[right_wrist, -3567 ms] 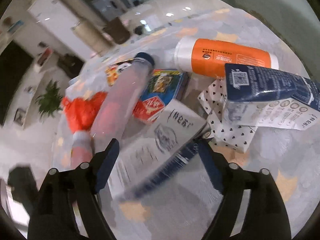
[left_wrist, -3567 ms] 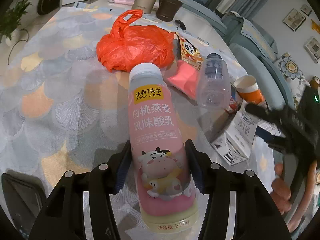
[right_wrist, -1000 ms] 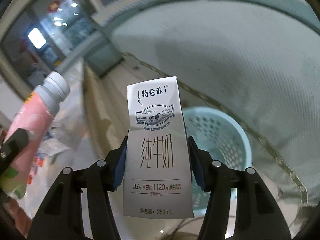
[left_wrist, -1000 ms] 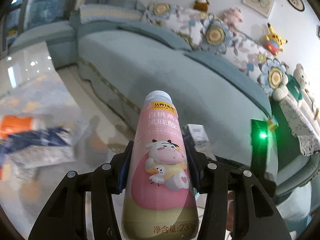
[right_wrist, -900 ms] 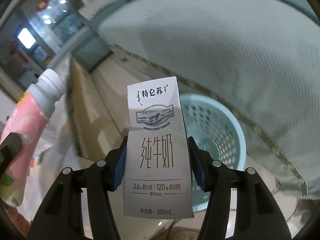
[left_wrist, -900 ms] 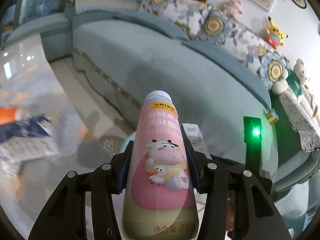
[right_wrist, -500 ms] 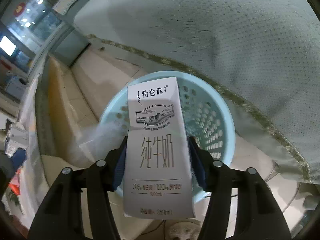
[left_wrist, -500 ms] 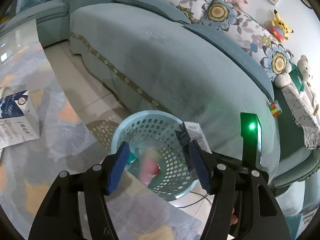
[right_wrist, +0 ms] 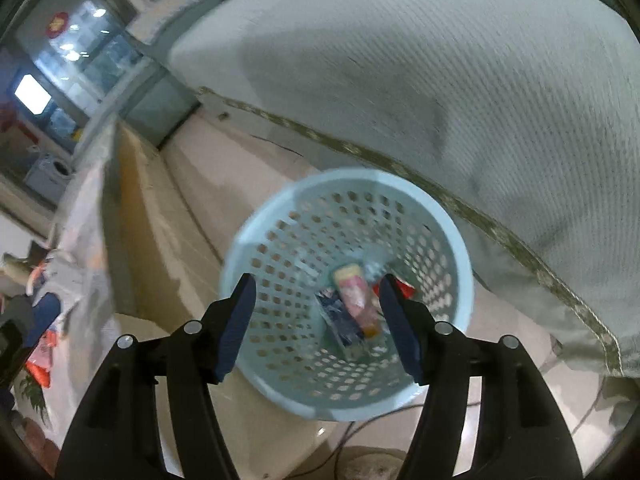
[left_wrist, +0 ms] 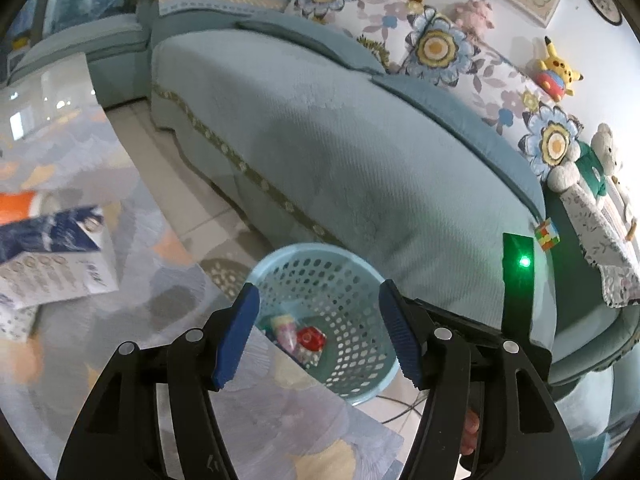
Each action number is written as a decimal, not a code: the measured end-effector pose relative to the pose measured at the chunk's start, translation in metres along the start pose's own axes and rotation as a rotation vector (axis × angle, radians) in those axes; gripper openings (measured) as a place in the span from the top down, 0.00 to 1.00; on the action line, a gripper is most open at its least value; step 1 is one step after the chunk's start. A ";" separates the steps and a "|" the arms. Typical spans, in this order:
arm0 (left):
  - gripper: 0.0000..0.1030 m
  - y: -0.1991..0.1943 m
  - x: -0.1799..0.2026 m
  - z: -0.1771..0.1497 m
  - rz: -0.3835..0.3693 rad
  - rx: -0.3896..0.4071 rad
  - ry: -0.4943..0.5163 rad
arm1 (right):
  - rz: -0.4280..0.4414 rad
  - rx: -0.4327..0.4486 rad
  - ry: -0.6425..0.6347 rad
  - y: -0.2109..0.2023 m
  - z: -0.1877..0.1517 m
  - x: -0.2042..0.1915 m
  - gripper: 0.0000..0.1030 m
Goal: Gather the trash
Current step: 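Grasp the clear plastic bottle with the left gripper while the right grasps another white carton, then carry the bottle and carton to the wastebasket and open both grippers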
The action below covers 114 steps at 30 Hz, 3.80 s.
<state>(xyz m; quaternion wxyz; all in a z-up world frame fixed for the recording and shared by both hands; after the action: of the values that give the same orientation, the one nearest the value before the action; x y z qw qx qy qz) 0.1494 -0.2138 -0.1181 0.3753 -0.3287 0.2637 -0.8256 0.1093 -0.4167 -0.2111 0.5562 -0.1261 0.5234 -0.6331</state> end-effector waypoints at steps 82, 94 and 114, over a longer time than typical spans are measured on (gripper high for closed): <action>0.56 -0.222 -0.280 -0.073 0.439 0.158 -0.458 | 0.444 -0.312 -1.055 0.015 -0.179 -0.363 0.23; 0.55 -0.210 -0.261 -0.127 0.386 0.011 -0.449 | 0.371 -0.230 -0.852 0.015 -0.181 -0.342 0.46; 0.55 -0.217 -0.191 -0.071 0.266 0.238 -0.276 | 0.412 0.062 -0.632 -0.047 -0.109 -0.298 0.46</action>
<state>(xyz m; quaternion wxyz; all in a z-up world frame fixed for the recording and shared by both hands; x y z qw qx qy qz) 0.0955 0.0768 -0.0819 0.5494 -0.3543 0.1517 -0.7413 0.1059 -0.1186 -0.0934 0.8095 -0.1900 0.3210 -0.4534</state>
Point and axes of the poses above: each gripper's, at about its wrist camera, not at the fingertips, and y roughly the way its jaws point, x to its right, z to its top, the point moved 4 cm from there along y, roughly the way its jaws point, and after that the axes turned 1 degree about z, right-handed, at the moved point
